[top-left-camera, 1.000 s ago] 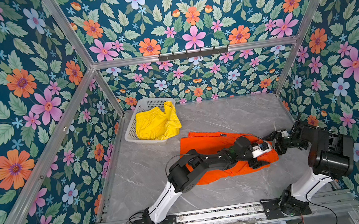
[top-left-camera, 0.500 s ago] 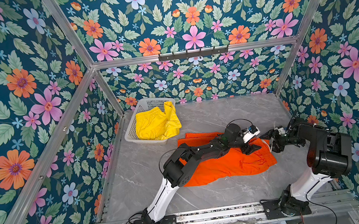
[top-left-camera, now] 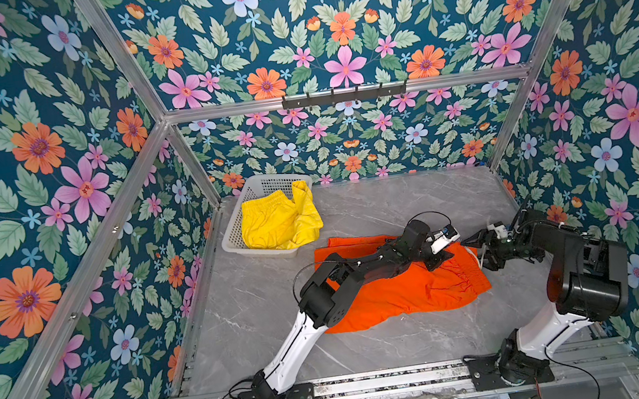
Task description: Fold and stack the shorts
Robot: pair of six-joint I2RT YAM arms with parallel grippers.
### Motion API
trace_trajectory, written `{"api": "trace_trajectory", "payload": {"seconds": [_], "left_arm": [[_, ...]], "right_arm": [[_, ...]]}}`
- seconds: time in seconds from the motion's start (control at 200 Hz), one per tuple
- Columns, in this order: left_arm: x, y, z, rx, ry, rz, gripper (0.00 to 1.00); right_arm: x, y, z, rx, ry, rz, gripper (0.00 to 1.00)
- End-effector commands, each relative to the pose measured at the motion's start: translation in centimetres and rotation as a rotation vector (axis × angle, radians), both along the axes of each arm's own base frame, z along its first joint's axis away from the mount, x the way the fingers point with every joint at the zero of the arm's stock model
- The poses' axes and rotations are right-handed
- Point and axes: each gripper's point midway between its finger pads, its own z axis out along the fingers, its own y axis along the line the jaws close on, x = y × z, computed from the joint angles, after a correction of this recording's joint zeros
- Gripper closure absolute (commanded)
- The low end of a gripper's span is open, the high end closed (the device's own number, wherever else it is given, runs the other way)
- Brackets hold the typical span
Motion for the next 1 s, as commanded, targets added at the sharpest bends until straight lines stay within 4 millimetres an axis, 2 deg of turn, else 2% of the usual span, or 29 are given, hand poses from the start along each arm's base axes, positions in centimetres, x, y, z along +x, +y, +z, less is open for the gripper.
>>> {"api": "trace_trajectory", "payload": {"seconds": [0.0, 0.18, 0.285, 0.45, 0.555, 0.61, 0.685, 0.75, 0.795, 0.88, 0.995], "left_arm": [[0.4, -0.2, 1.6, -0.037, -0.033, -0.006, 0.79], [1.4, -0.8, 4.1, -0.107, -0.066, -0.032, 0.84], [1.8, -1.6, 4.0, -0.105, -0.078, -0.057, 0.84], [2.4, -2.5, 4.8, -0.139, -0.079, -0.075, 0.83], [2.7, -2.9, 4.6, -0.137, -0.078, -0.073, 0.82], [2.9, -2.9, 4.3, -0.126, -0.076, -0.064, 0.79], [3.0, -2.7, 4.0, -0.115, -0.074, -0.055, 0.65], [3.2, -2.4, 4.4, -0.109, -0.077, -0.035, 0.51], [3.4, -2.1, 4.9, -0.112, -0.075, -0.016, 0.45], [4.1, -1.0, 6.5, -0.136, -0.063, 0.034, 0.42], [4.8, 1.4, 8.2, -0.146, -0.033, 0.102, 0.42]], "right_arm": [[0.3, 0.5, 1.5, -0.018, -0.088, 0.04, 0.28], [0.2, 1.0, 2.3, -0.033, -0.141, 0.063, 0.28], [0.0, 1.2, 2.7, -0.031, -0.163, 0.071, 0.28], [-0.1, 1.9, 3.2, -0.046, -0.192, 0.104, 0.29], [-0.2, 2.3, 2.4, -0.079, -0.162, 0.129, 0.33], [-0.2, 2.2, 2.0, -0.088, -0.145, 0.132, 0.37], [-0.1, 1.7, 1.2, -0.123, -0.118, 0.123, 0.41], [0.0, 1.4, 0.8, -0.144, -0.104, 0.119, 0.52], [0.2, 1.0, 0.5, -0.165, -0.094, 0.111, 0.58], [0.5, 0.8, 0.2, -0.174, -0.09, 0.111, 0.63], [0.9, 0.7, 0.2, -0.172, -0.089, 0.117, 0.67]]}}
